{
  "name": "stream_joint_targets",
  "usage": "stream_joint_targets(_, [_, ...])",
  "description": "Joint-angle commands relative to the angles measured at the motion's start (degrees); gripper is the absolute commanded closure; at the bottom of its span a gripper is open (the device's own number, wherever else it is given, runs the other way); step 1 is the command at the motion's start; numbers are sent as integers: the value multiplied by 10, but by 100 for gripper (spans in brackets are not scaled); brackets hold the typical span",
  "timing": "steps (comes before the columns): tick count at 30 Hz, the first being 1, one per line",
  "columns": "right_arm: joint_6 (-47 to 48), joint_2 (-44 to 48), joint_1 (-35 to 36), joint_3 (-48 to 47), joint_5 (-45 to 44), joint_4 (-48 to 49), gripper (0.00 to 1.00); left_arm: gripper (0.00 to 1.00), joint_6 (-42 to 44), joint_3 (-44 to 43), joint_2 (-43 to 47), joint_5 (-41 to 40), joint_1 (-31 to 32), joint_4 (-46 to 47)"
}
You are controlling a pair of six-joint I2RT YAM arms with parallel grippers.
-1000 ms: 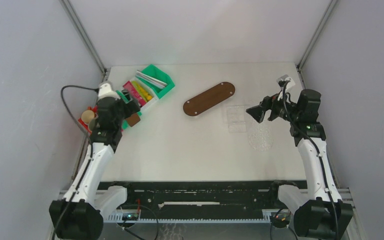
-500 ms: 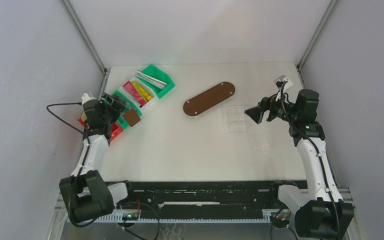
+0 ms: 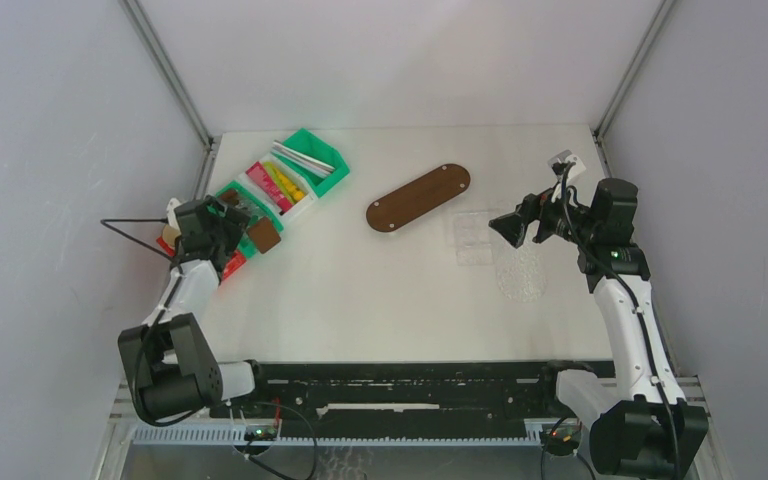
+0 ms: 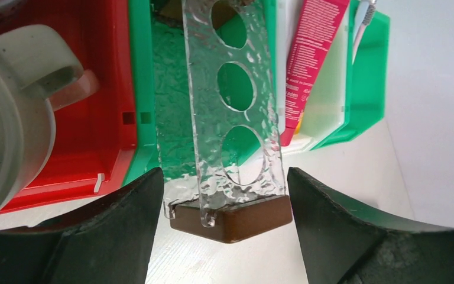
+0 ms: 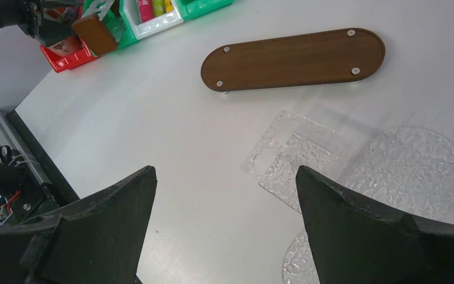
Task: Prepare toiletry sets of a toothbrush and toothpaste on the tray
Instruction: Pick up the toothpaste holder from the storage box.
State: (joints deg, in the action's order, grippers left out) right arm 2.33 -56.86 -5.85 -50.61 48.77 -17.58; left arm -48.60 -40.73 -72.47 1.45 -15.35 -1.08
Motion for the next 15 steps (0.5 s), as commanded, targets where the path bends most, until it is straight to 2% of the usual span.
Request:
stream_joint_targets(1, [9, 2, 1, -8, 3, 14, 4, 20, -15, -44, -15, 2, 2, 6])
stream_joint_targets(15, [10, 1, -1, -8, 2, 13, 4, 22, -21, -50, -60, 25, 9, 36])
